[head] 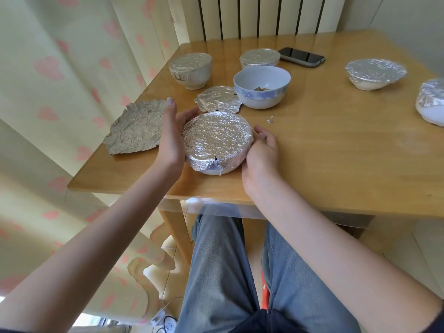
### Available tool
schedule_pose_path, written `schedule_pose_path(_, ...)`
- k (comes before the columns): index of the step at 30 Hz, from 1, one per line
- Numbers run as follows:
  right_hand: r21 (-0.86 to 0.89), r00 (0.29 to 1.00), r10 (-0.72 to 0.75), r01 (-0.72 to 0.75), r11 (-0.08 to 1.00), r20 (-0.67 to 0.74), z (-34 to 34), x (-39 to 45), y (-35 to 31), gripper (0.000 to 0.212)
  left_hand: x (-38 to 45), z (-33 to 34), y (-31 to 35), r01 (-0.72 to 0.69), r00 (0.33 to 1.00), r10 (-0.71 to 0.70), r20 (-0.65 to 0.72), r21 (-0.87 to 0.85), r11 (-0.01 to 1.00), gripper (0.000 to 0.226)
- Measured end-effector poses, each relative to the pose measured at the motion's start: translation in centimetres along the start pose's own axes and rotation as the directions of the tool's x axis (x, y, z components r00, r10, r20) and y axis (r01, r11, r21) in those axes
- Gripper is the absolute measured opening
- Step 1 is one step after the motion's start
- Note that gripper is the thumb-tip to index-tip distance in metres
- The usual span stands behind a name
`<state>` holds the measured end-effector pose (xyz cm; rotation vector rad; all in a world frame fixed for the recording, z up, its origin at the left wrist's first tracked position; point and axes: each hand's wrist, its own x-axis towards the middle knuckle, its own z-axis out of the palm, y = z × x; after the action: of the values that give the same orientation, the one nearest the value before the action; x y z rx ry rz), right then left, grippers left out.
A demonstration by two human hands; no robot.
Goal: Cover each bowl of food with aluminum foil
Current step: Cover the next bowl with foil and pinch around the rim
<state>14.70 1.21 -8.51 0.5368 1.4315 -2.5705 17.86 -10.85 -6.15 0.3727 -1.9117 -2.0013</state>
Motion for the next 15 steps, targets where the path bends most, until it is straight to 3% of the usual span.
schedule_pose_path(3,0.039,0.999,-0.038,0.039,0.998,-0.039,-0.7,-0.1,-1.0,0.027,0.5,-1.0,0.4,0.009,1.000,-0.009,-0.008,-0.024,1.000,0.072)
schedule_pose_path(6,-0.158,0.986,-0.160,0.167,0.973,0.052,-0.3,0.0,-2.1,0.027,0.8,-1.4,0.4,-0.004,0.999,0.003,-0.038,-0.019,1.000,0.073)
schedule_pose_path(10,-0.340,0.976,-0.074,0.141,0.930,0.205,1.2,-0.3,-1.4,0.029,0.5,-0.4,0.0,-0.031,0.999,0.031,0.016,-0.010,0.999,0.073)
schedule_pose_path(13,-0.330,0.986,-0.083,0.127,0.935,0.144,1.5,0.0,-0.7,0.026,0.2,0.2,0.0,-0.021,0.999,0.021,-0.026,-0.029,0.999,0.069)
schedule_pose_path(15,-0.339,0.988,-0.032,0.082,0.937,0.151,1.8,0.7,-1.3,0.031,0.2,0.7,0.1,-0.014,0.992,0.010,-0.125,-0.035,0.999,0.065)
